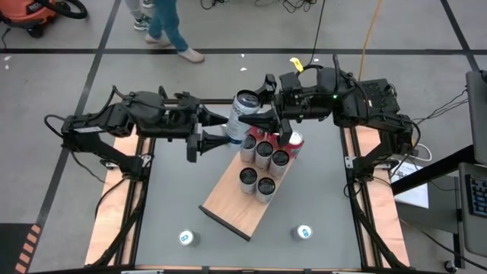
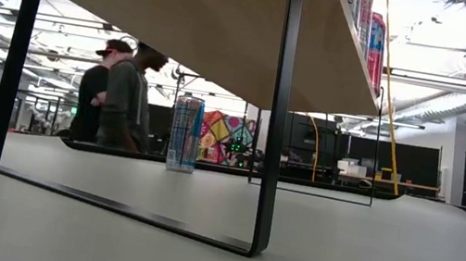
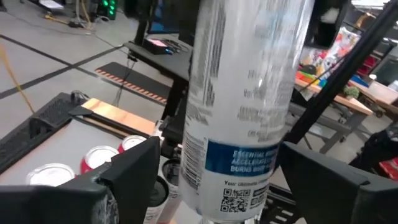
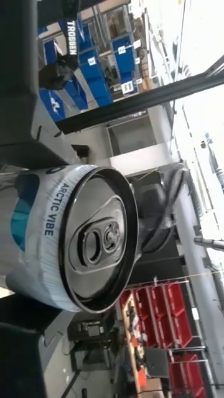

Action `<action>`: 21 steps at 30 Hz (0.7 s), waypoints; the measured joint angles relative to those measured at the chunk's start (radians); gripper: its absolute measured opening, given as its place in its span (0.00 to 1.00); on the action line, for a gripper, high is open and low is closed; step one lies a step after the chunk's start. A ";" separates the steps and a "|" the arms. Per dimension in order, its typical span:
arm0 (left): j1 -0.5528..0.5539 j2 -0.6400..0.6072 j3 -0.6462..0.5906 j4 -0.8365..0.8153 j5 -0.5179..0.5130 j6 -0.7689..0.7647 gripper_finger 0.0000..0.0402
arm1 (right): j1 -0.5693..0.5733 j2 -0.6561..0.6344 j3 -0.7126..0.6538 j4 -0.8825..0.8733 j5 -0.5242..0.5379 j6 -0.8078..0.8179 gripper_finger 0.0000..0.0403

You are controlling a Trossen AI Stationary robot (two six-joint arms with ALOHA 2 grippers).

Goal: Place canned beverage on shelf
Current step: Put the white blue soda can on the shelf aligned with the other white blue soda cans

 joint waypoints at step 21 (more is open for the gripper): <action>0.131 -0.021 0.001 -0.080 0.148 -0.009 0.82 | 0.004 -0.002 0.000 -0.213 0.180 0.053 0.55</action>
